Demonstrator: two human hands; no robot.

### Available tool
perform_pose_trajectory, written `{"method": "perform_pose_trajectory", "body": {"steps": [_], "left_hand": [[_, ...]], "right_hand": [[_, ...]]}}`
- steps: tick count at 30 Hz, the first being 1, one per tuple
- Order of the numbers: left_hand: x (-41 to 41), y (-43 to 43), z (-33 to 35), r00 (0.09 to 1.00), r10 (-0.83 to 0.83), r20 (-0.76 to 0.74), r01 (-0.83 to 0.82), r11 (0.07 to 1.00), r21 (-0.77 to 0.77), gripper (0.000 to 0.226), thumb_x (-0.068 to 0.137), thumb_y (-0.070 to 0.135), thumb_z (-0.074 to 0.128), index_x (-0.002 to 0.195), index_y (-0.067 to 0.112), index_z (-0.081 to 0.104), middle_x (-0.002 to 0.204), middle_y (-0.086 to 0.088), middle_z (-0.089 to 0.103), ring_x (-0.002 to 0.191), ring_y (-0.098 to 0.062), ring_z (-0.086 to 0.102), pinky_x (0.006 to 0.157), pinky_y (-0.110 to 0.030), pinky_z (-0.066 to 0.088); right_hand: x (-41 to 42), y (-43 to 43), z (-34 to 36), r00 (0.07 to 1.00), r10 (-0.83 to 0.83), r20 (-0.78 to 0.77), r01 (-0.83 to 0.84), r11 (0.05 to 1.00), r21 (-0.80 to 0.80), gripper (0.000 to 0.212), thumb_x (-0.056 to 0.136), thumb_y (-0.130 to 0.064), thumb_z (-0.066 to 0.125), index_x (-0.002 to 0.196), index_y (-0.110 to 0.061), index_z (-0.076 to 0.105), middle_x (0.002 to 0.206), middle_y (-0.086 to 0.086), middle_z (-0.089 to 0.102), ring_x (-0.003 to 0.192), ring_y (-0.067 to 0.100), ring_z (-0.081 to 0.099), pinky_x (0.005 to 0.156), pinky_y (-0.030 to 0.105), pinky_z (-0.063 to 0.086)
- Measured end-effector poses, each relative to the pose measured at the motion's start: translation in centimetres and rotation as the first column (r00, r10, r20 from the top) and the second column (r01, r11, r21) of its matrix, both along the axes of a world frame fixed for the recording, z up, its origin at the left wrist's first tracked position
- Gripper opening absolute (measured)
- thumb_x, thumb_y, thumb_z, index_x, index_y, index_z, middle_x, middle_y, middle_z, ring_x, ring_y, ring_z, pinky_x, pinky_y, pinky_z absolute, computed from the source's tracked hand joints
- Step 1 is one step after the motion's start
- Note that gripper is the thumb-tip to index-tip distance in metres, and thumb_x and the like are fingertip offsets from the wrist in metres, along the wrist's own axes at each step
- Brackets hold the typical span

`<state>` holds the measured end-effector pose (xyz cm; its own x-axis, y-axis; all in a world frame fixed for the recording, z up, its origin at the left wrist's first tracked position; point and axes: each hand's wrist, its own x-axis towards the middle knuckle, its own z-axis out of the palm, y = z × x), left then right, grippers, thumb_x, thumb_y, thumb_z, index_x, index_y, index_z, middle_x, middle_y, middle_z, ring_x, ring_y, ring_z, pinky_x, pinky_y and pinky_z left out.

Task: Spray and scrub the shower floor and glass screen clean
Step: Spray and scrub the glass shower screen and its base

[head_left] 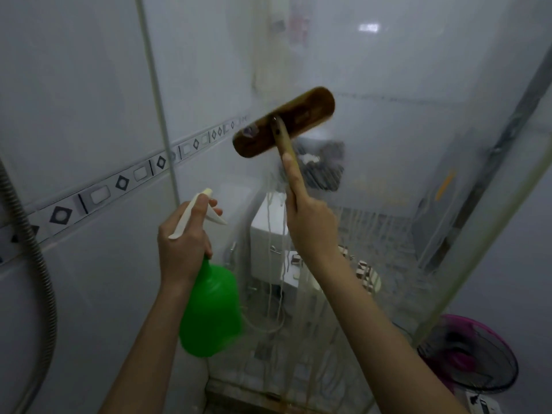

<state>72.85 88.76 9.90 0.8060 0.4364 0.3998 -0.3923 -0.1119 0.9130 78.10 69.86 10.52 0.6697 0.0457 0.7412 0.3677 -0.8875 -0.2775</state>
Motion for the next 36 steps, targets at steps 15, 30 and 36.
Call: {"method": "perform_pose_trajectory", "body": {"steps": [15,30,36], "left_hand": [[-2.7,3.2,1.1,0.997,0.065,0.052,-0.060,0.995,-0.083,0.029,0.103,0.036,0.056,0.082,0.042,0.076,0.085,0.007,0.077,0.041,-0.018,0.044,0.044,-0.023,0.038],[-3.9,0.9,0.7,0.998,0.050,0.042,-0.046,0.996,-0.081,0.025,0.104,0.029,0.055,0.092,0.020,0.075,0.090,0.001,0.078,0.036,-0.013,0.044,0.037,-0.023,0.038],[-3.7,-1.0,0.5,0.999,0.000,0.042,0.003,0.997,-0.079,0.028,0.103,0.030,0.057,0.084,0.032,0.077,0.076,-0.008,0.074,0.036,-0.020,0.042,0.041,-0.025,0.038]], "right_hand": [[2.5,3.9,5.9,0.995,0.102,-0.001,-0.101,0.988,-0.118,0.058,0.106,-0.025,0.033,0.155,-0.033,0.004,0.051,0.000,0.039,0.039,0.018,0.044,0.039,0.039,0.049],[-1.1,1.1,-2.6,0.992,0.065,-0.106,-0.074,0.994,-0.080,0.065,0.103,-0.019,0.043,0.155,-0.032,0.008,0.049,-0.008,0.032,0.034,0.003,0.029,0.032,0.019,0.026],[-3.1,-4.5,-4.6,0.995,0.021,-0.095,-0.017,0.999,0.037,0.067,0.099,-0.015,0.051,0.155,-0.024,0.017,0.047,-0.006,0.035,0.033,0.002,0.024,0.035,0.013,0.015]]}}
